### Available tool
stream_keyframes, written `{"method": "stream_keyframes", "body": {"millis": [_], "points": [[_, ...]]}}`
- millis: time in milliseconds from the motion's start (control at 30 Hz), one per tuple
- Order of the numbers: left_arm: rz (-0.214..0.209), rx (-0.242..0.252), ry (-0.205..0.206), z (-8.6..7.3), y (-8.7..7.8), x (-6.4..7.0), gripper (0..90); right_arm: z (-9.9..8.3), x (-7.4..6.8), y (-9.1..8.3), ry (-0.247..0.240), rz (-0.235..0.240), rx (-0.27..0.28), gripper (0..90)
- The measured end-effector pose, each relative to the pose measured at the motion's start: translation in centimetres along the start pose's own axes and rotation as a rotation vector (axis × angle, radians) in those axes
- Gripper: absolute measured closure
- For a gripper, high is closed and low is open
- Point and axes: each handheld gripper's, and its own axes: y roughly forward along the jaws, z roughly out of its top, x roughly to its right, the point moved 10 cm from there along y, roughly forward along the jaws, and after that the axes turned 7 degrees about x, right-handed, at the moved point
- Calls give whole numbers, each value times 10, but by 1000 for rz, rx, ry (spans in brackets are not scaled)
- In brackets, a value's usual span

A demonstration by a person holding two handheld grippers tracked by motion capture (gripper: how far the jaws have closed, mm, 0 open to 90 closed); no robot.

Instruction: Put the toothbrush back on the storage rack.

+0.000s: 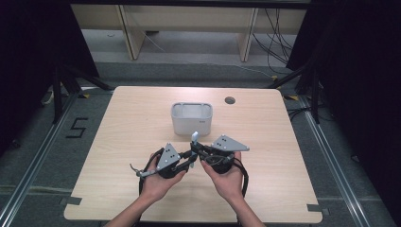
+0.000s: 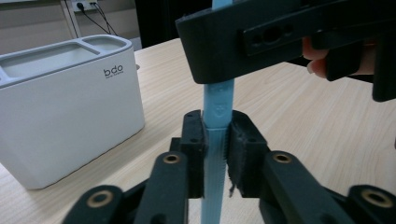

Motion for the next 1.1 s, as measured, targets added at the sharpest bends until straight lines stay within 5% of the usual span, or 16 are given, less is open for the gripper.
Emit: {"method": "stream_keyframes", "body": {"millis": [167,433,667,800,933,1067,1100], "points": [[-1,4,8,1,0,0,782,0,-1,0,-1,2,-2,856],[16,15,8,2,-3,-7,783,8,0,-5,31,6,36,663],[52,35,4,3,-7,-20,783,9,3,-29,49,8,48,558],[68,48,0,5,-10,-26,783,2,20,-50,38,-47,43,547],[83,62,-2,8,-14,-33,782,-6,30,-62,90,-60,41,538],[102,79,-9,11,-17,-41,783,-15,49,-77,73,-119,53,530],[105,78,-8,12,-18,-43,783,-19,54,-83,111,-141,51,524]]}}
